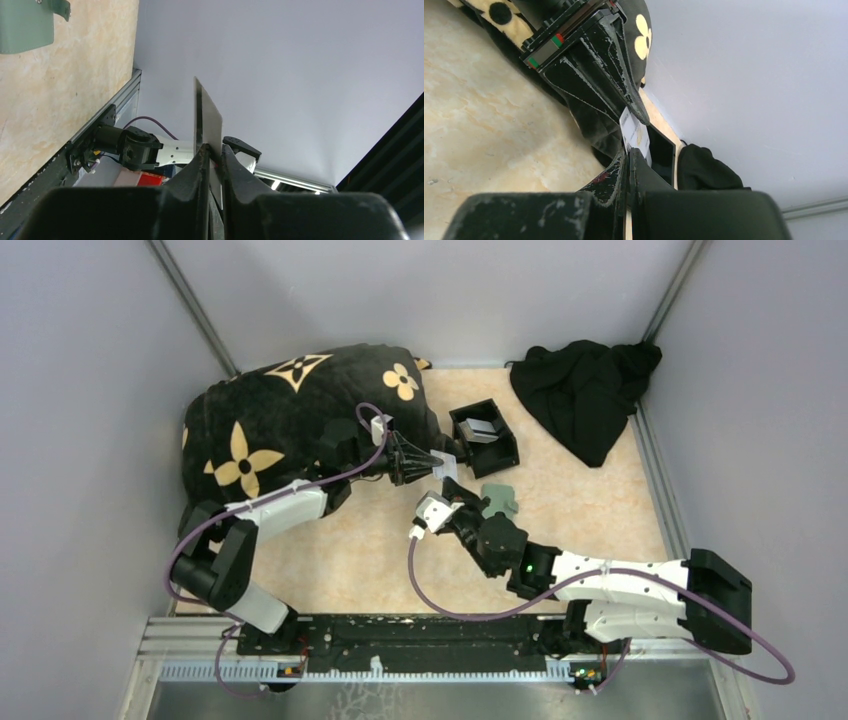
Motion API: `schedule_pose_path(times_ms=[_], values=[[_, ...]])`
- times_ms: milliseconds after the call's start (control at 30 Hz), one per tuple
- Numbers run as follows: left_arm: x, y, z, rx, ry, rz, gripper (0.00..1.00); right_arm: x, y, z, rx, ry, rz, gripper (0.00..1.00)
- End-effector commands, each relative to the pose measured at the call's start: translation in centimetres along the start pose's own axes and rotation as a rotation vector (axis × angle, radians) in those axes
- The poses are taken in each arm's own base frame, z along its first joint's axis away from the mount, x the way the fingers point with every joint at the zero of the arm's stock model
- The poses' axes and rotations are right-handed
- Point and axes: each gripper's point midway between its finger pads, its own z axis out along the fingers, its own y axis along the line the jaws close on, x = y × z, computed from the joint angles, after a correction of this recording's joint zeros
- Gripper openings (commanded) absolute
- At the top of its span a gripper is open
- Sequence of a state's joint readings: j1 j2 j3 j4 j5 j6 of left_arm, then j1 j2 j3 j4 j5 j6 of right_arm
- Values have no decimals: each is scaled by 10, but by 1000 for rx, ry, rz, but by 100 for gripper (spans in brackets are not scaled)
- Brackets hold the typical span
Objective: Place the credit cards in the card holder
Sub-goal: Pick up the credit card from the storage box.
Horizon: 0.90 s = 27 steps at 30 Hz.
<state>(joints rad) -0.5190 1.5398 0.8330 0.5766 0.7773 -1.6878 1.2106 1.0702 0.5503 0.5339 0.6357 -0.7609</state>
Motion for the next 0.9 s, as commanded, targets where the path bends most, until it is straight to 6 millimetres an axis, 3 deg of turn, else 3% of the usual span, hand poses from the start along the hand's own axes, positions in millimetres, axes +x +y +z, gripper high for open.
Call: schedule_pose_path(times_ms=[0, 67, 267, 467, 600, 867], values=[[8, -17, -3, 73, 51, 65, 12, -4, 4, 0, -4, 12, -17, 0], [8, -16, -3, 75, 56, 65, 0, -3, 3, 0, 2, 16, -21, 0], [7, -15, -1, 101, 66, 87, 0, -2, -4, -2, 41, 30, -7, 1], [-8, -12, -3, 139, -2, 132, 0, -1, -10, -5, 74, 47, 72, 31], [-21, -12, -4, 177, -64, 166, 0, 0, -14, -8, 94, 54, 129, 46], [-48, -6, 1, 196, -125, 253, 0, 3, -39, -14, 212, 71, 409, 53]])
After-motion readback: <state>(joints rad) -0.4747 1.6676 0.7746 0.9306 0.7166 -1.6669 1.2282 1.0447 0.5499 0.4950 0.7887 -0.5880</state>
